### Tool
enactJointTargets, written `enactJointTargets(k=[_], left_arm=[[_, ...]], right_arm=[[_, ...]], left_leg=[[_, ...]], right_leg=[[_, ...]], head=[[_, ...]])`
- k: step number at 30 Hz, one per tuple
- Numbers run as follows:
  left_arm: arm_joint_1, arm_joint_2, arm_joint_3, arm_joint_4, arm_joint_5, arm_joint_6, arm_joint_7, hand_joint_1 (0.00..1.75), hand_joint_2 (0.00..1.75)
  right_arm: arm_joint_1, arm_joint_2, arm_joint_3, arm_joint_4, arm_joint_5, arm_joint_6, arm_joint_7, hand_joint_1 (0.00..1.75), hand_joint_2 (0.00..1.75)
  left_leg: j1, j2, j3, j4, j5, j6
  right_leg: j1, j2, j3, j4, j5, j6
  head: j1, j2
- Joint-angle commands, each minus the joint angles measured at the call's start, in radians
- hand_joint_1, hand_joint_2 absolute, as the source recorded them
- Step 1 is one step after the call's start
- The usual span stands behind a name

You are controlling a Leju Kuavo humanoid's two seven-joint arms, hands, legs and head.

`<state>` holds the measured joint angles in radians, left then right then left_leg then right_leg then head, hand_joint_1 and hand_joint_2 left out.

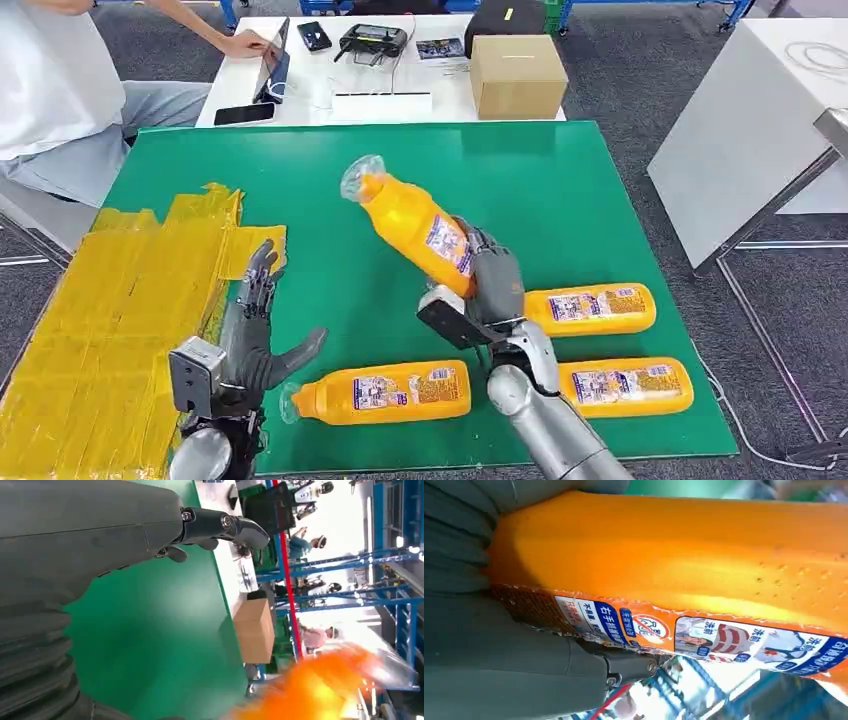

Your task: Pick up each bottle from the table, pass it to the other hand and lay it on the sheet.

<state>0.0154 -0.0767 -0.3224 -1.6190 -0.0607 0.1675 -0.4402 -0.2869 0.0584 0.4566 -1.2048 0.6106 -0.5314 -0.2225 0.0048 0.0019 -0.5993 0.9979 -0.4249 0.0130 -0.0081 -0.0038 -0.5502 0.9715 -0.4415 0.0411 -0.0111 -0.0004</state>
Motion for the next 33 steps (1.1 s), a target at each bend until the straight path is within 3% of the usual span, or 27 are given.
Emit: enactJointTargets(k=[1, 4, 6, 16, 23, 33], left_arm=[[-0.051, 0.042, -0.053, 0.042, 0.022, -0.027, 0.024, 0.0, 1.75], [-0.093, 0.058, -0.075, 0.078, 0.091, -0.094, 0.046, 0.0, 1.75], [-0.118, 0.061, -0.085, 0.1, 0.149, -0.14, 0.064, 0.0, 1.75], [-0.122, 0.06, -0.088, 0.106, 0.149, -0.14, 0.064, 0.0, 1.75], [-0.167, 0.066, -0.12, 0.124, 0.235, -0.217, 0.085, 0.0, 1.75], [-0.187, 0.064, -0.145, 0.144, 0.234, -0.218, 0.088, 0.0, 1.75]], right_arm=[[0.069, 0.024, -0.097, -0.121, -0.182, 0.083, -0.068, 1.75, 1.75], [0.059, 0.009, -0.08, -0.086, -0.426, 0.359, -0.095, 1.75, 1.75], [0.045, 0.005, -0.046, -0.045, -0.448, 0.429, -0.115, 1.75, 1.75], [0.041, 0.012, -0.039, -0.033, -0.448, 0.428, -0.114, 1.75, 1.75], [-0.009, 0.029, 0.085, 0.07, -0.431, 0.518, -0.112, 1.75, 1.75], [-0.038, 0.045, 0.195, 0.118, -0.346, 0.497, -0.116, 1.75, 1.75]], left_leg=[[0.0, -0.001, 0.002, -0.001, -0.001, 0.0], [0.001, -0.002, 0.004, 0.0, -0.002, -0.001], [0.0, -0.002, 0.002, -0.001, 0.0, -0.001], [0.001, 0.0, 0.007, -0.001, -0.002, -0.001], [0.0, 0.001, 0.003, -0.001, -0.001, -0.001], [0.001, 0.002, 0.003, -0.001, -0.001, 0.0]], right_leg=[[0.0, -0.001, 0.002, -0.001, -0.001, -0.001], [0.001, -0.001, 0.005, -0.001, -0.002, -0.001], [0.0, -0.002, 0.003, -0.001, -0.001, -0.001], [0.001, 0.001, 0.007, -0.002, -0.002, -0.001], [0.001, 0.002, 0.003, -0.001, 0.0, -0.001], [0.001, 0.002, 0.003, -0.001, -0.001, -0.001]], head=[[0.0, 0.0], [0.0, 0.0], [0.0, 0.0], [0.0, 0.0], [0.0, 0.0], [0.0, 0.0]])
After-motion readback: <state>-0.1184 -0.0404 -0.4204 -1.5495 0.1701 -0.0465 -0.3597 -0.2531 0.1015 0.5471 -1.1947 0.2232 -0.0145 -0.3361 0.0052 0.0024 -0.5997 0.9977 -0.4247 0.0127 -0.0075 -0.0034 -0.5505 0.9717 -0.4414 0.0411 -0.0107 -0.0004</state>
